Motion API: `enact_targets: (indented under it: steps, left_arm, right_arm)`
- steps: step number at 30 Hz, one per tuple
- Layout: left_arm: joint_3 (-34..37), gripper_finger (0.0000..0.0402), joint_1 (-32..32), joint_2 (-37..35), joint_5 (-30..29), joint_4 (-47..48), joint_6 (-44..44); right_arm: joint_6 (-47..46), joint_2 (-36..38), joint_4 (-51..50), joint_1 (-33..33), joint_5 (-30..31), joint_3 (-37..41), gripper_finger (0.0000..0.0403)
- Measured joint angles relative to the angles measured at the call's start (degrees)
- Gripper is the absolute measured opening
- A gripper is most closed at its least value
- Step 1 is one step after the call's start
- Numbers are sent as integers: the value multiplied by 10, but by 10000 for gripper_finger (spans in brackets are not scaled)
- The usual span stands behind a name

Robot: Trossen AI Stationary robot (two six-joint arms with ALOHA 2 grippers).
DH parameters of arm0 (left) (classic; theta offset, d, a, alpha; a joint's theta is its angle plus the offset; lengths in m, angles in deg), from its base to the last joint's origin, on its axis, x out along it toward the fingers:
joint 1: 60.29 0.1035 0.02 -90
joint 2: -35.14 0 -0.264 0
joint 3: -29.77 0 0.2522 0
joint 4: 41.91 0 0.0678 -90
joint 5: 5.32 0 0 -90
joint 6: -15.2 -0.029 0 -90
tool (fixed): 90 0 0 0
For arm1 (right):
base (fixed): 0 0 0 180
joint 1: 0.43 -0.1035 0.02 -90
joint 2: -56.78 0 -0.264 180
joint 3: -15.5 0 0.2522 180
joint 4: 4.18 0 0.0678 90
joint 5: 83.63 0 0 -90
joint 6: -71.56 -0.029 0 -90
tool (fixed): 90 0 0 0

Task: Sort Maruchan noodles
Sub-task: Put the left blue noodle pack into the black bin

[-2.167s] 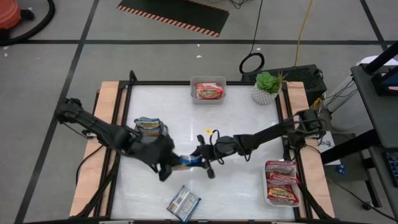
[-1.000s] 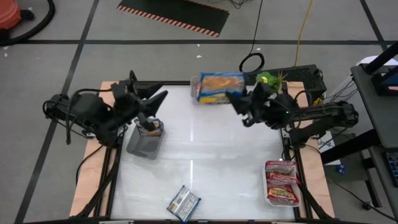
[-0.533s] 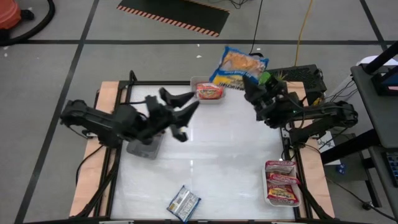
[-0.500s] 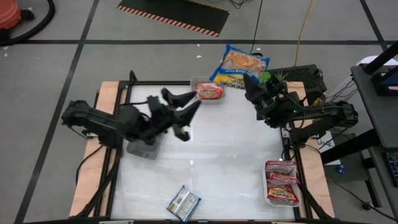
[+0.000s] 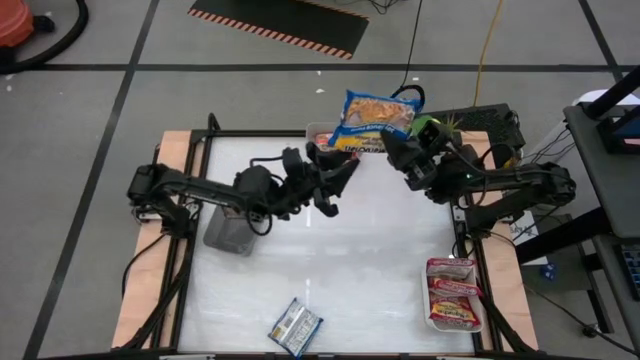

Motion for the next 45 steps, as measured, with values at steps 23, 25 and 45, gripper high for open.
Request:
enact_targets:
  steps: [23, 25, 45]
  left_arm:
    - [0, 259, 19, 3, 76, -36, -18]
    - [0, 259, 19, 3, 76, -37, -18]
    - [0, 260, -5, 3, -1, -38, -28]
  right_arm:
    - [12, -3, -57, -1, -8, -1, 121]
    - [12, -4, -59, -1, 3, -1, 121]
    - [17, -5, -99, -1, 17, 1, 116]
